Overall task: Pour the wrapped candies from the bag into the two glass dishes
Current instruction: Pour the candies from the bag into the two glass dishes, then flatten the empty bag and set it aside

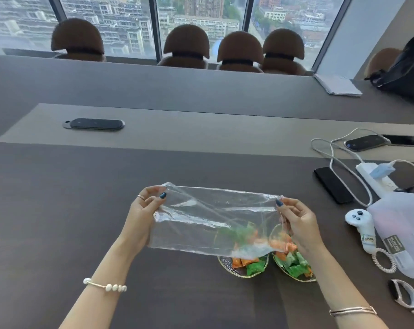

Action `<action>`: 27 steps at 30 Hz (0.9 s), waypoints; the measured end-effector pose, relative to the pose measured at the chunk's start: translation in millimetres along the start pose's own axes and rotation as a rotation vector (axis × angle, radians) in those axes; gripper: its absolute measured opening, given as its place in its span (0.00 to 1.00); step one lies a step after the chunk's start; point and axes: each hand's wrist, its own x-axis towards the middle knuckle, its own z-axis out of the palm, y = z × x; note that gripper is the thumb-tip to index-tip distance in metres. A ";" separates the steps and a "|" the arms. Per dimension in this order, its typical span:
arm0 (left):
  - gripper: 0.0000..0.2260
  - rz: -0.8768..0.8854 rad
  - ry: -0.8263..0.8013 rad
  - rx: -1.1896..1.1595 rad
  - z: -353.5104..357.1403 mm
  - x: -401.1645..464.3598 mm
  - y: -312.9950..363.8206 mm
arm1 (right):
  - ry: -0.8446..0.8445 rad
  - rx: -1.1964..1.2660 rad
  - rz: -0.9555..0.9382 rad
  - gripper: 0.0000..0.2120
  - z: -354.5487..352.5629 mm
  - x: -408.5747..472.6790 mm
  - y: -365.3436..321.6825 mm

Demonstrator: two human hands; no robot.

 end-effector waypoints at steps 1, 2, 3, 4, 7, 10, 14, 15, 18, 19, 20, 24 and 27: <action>0.07 0.008 0.027 0.016 -12.8 1.5 -0.6 | -0.013 -0.020 -0.008 0.05 13.9 -1.7 -0.2; 0.07 0.016 0.058 0.051 -26.6 2.3 -1.0 | -0.029 -0.041 -0.016 0.05 28.3 -4.0 0.0; 0.07 0.028 0.092 0.117 -41.6 3.2 -2.4 | -0.049 -0.064 -0.024 0.04 43.3 -7.6 -0.4; 0.06 0.046 0.122 0.224 -58.3 4.5 -5.0 | -0.067 -0.084 -0.033 0.03 57.6 -10.8 0.7; 0.05 0.069 0.170 0.597 -109.3 8.3 -15.9 | -0.120 -0.115 -0.047 0.04 101.3 -21.5 8.8; 0.04 0.049 0.251 0.732 -146.3 5.8 -25.1 | -0.171 -0.173 -0.027 0.03 141.4 -33.9 24.2; 0.05 -0.030 0.313 0.910 -186.9 5.6 -45.4 | -0.158 -0.306 0.015 0.02 180.7 -44.3 57.4; 0.06 -0.054 0.315 0.954 -194.8 6.4 -51.0 | -0.147 -0.338 0.037 0.02 186.9 -45.4 66.5; 0.09 -0.120 0.288 1.015 -212.2 10.0 -69.3 | -0.116 -0.449 0.103 0.03 197.8 -45.9 95.3; 0.09 -0.141 0.271 1.023 -215.3 11.3 -74.9 | -0.110 -0.496 0.115 0.03 199.2 -45.6 103.8; 0.10 -0.156 0.256 1.028 -217.6 12.4 -80.0 | -0.104 -0.546 0.120 0.04 200.6 -45.4 110.2; 0.12 -0.195 0.247 1.042 -220.5 16.6 -93.6 | -0.116 -0.711 0.138 0.06 203.1 -42.3 128.6; 0.12 -0.223 0.260 1.054 -221.5 19.6 -98.2 | -0.143 -0.812 0.137 0.05 205.2 -40.1 137.0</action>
